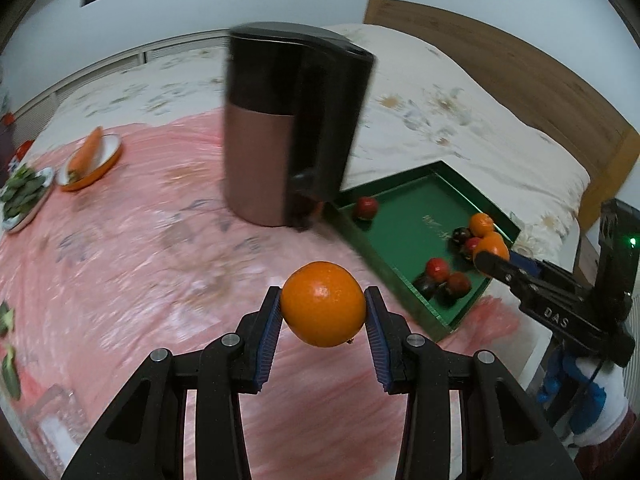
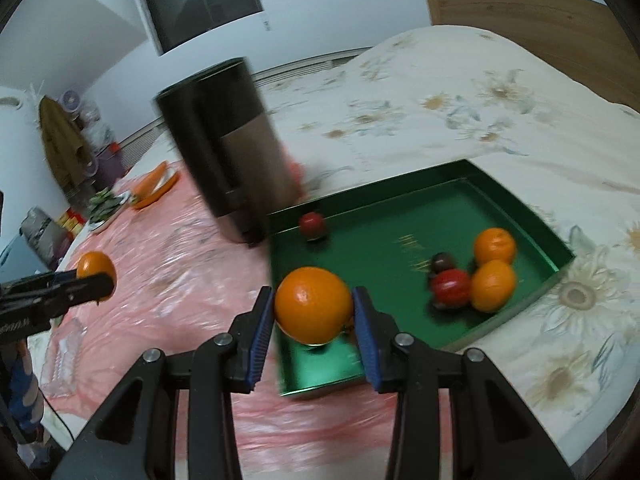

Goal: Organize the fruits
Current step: 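Carry the orange in the left tool while the right tool carries its orange to the green tray, then open the left tool over the green tray while the right tool releases its orange there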

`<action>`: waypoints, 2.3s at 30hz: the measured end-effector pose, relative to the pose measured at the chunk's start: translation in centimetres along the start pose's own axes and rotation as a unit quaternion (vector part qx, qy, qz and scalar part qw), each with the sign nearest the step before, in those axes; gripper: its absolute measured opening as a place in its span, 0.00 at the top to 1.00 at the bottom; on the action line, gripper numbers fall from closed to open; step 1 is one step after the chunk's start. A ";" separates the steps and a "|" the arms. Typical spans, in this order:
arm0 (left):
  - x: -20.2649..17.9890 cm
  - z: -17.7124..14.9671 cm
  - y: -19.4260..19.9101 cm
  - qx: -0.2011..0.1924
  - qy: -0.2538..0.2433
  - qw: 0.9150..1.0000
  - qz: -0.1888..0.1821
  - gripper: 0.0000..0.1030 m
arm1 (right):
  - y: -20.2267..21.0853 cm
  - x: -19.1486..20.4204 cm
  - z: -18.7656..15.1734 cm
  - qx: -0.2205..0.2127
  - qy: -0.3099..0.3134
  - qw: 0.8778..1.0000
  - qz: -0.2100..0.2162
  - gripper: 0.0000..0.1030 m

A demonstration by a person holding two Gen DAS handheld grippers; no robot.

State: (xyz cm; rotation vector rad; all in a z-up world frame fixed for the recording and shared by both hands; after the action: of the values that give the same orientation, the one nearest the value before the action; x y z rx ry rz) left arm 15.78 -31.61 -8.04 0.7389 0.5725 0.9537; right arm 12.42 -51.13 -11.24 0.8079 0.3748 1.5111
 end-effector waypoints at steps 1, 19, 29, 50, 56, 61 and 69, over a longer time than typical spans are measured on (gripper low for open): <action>-0.6 0.3 -0.5 0.002 -0.004 1.000 -0.003 0.66 | -0.2 -0.8 0.3 -0.002 -0.002 1.000 -0.005 0.54; -9.2 3.1 -10.3 0.036 -0.081 0.996 -0.022 0.66 | -5.8 -8.3 3.8 0.001 0.008 0.998 -0.065 0.54; -10.0 2.4 -13.6 0.052 -0.097 0.994 -0.011 0.66 | -8.8 -9.4 3.8 0.019 0.022 0.997 -0.078 0.54; -10.9 1.8 -14.8 0.062 -0.111 0.992 0.002 0.65 | -9.2 -10.3 3.2 0.020 0.015 0.995 -0.102 0.26; -10.7 2.1 -13.7 0.053 -0.106 0.993 0.005 0.50 | -7.8 -10.0 3.2 0.014 0.013 0.994 -0.110 0.18; -10.9 2.7 -11.5 0.031 -0.106 0.994 0.007 0.47 | -6.3 -9.3 3.0 0.009 0.014 0.994 -0.111 0.15; -8.6 1.5 -7.4 0.014 -0.088 0.996 0.012 0.42 | -2.9 -6.4 2.5 -0.005 0.024 0.994 -0.110 0.06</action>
State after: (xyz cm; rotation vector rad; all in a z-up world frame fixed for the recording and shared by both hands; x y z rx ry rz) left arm 16.61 -42.37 -11.83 0.8478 0.4246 0.8926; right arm 15.78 -57.55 -13.07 0.6984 0.4766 1.3272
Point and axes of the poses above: each gripper's, at about its wrist camera, not at the fingertips, and y roughly against the way its jaws point, x to its left, z to its top, the point moved 7 cm from there along -y, roughly the way its jaws point, and after that the axes turned 2 degrees about z, right-handed, at the moved point
